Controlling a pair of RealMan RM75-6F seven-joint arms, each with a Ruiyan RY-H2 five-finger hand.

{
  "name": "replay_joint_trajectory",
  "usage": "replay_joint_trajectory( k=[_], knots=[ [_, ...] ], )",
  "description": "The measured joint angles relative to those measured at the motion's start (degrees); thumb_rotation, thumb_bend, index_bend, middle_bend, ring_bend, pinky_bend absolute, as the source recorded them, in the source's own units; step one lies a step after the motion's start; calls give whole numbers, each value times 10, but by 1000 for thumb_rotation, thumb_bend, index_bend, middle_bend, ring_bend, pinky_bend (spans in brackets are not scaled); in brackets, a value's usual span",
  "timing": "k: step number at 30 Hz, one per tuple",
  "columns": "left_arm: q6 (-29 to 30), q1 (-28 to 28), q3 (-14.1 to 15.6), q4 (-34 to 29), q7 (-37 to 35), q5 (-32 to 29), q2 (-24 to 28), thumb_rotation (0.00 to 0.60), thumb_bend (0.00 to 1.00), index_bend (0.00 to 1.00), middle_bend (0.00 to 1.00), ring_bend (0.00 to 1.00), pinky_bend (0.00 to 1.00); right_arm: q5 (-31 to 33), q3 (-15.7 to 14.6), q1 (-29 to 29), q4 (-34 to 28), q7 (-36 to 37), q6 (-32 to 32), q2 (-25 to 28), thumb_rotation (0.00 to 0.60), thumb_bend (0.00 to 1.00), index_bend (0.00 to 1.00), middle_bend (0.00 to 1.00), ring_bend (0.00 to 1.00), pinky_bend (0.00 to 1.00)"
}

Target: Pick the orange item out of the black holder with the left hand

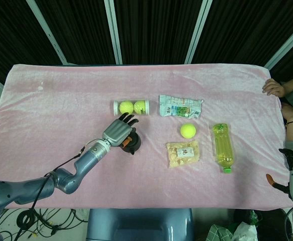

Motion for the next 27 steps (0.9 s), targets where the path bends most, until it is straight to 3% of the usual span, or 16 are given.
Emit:
replay_joint_trajectory(
  k=[27],
  knots=[
    [0,1,-7,-7,7,-3,6,600,449,581,133,0,0,1,0,1,0,-1,-2,0,600,150,218,167,218,176]
  ],
)
